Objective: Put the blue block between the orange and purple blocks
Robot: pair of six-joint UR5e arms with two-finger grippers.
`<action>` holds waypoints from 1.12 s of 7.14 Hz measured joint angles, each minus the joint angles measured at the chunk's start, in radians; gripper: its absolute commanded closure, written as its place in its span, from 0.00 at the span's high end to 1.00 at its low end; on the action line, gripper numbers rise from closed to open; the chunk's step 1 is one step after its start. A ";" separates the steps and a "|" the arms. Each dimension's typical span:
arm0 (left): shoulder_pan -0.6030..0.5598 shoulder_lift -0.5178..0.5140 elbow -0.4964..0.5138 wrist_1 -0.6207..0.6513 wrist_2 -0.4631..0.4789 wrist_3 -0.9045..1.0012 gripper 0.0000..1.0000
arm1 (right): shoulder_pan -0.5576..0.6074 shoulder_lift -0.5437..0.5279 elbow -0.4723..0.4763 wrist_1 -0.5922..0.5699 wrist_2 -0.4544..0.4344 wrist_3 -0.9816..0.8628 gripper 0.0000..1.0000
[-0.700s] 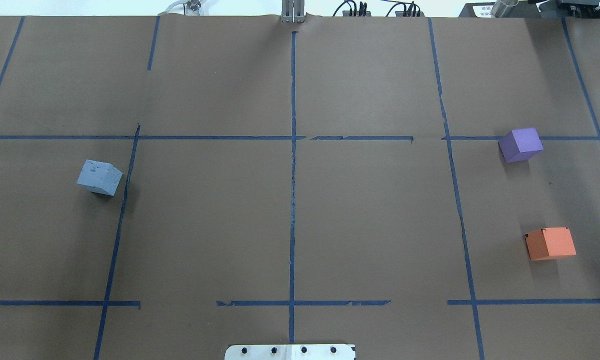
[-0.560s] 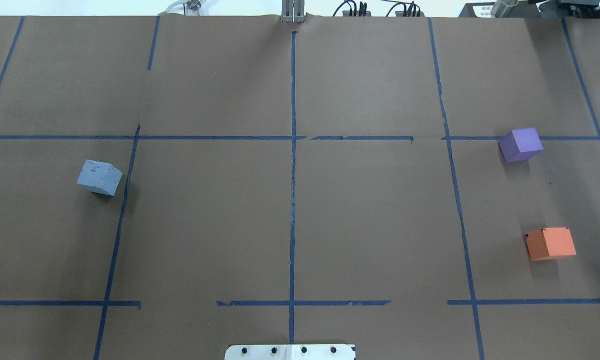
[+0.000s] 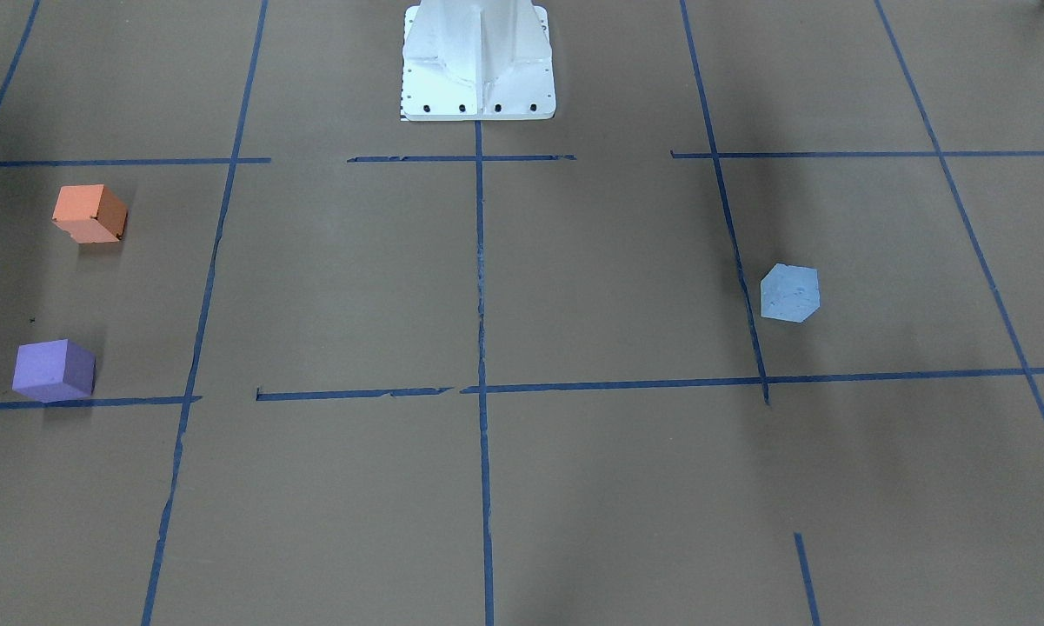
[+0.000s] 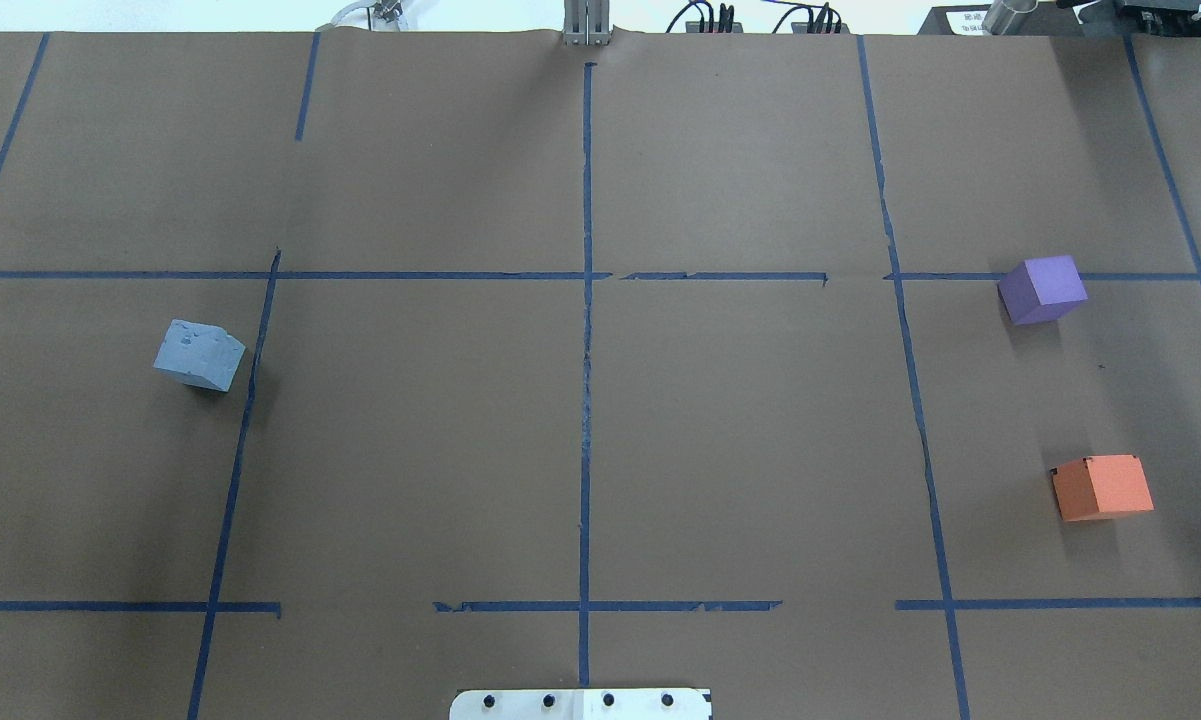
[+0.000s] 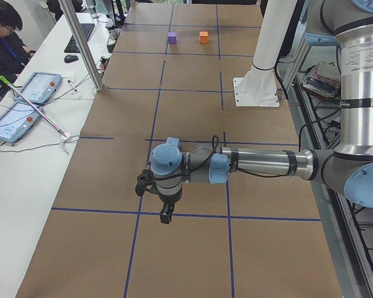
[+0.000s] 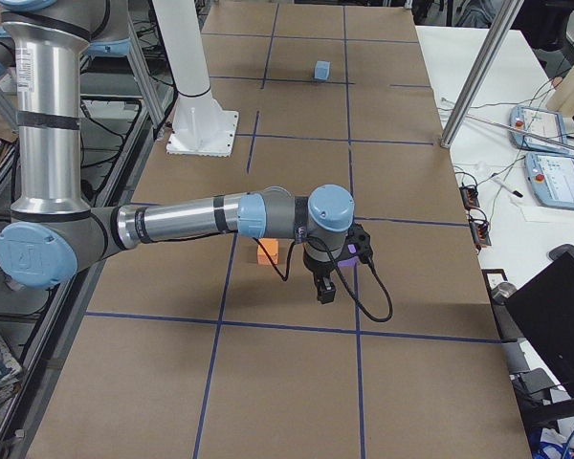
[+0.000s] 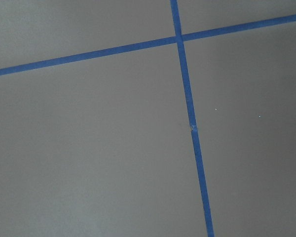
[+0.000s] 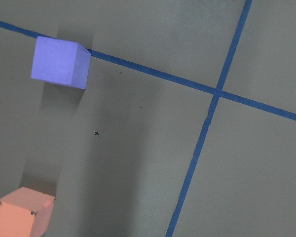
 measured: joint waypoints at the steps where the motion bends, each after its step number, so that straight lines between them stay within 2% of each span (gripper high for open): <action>1: 0.009 -0.042 0.018 -0.069 -0.002 -0.023 1.00 | 0.000 0.001 0.000 0.000 0.000 0.000 1.00; 3: 0.086 -0.086 0.025 -0.177 -0.008 -0.223 1.00 | 0.000 0.000 0.000 0.000 0.000 0.001 1.00; 5: 0.313 -0.110 0.024 -0.338 -0.002 -0.488 1.00 | 0.000 -0.001 0.001 0.000 0.001 0.002 1.00; 7: 0.510 -0.190 0.024 -0.376 0.026 -0.761 1.00 | 0.000 -0.002 0.001 0.000 0.000 0.002 1.00; 8: 0.599 -0.239 0.025 -0.379 0.089 -0.889 1.00 | 0.000 -0.002 0.001 0.000 0.001 0.002 1.00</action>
